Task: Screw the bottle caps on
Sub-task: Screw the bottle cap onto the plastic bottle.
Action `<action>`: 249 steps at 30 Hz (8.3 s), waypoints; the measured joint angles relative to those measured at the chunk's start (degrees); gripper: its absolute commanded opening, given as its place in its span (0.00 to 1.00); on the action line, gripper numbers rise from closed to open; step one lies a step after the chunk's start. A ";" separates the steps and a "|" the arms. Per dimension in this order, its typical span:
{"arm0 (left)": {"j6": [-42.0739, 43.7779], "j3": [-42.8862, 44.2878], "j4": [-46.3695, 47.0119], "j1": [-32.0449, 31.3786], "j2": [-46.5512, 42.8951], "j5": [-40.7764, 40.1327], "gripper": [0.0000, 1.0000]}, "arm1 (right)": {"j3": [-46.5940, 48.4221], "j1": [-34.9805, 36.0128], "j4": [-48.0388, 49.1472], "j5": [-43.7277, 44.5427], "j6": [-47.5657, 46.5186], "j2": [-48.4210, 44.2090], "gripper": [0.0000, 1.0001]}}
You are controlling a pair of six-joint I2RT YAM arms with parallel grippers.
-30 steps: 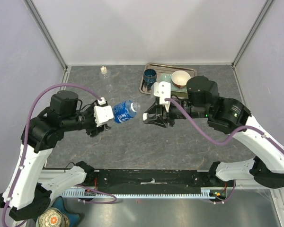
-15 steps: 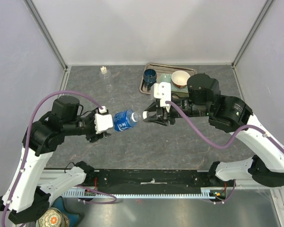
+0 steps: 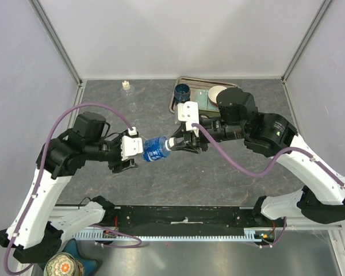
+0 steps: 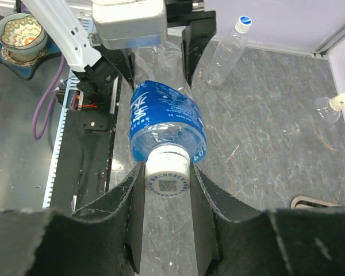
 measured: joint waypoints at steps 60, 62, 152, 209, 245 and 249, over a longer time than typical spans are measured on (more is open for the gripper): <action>-12.92 3.43 -0.24 -6.62 4.00 -10.97 0.02 | -8.11 -2.29 7.45 4.37 11.98 -2.01 0.30; -13.66 3.43 0.33 -6.73 3.37 -10.25 0.02 | -8.31 -2.34 9.09 3.69 12.85 -2.49 0.31; -27.85 -24.00 37.94 -13.97 -6.75 -26.80 0.02 | 9.55 -3.76 -2.03 13.07 55.47 14.75 0.67; -42.01 -31.61 52.59 -5.44 -10.62 -4.92 0.02 | 8.26 -2.27 0.07 14.40 25.24 -0.50 0.98; -43.63 -28.30 63.63 -4.85 -5.64 38.36 0.02 | -1.95 -7.87 59.91 -41.88 45.29 8.74 0.73; -43.69 -28.30 64.11 -4.83 -5.35 38.36 0.02 | -2.36 -7.69 59.84 -42.23 45.46 9.64 0.69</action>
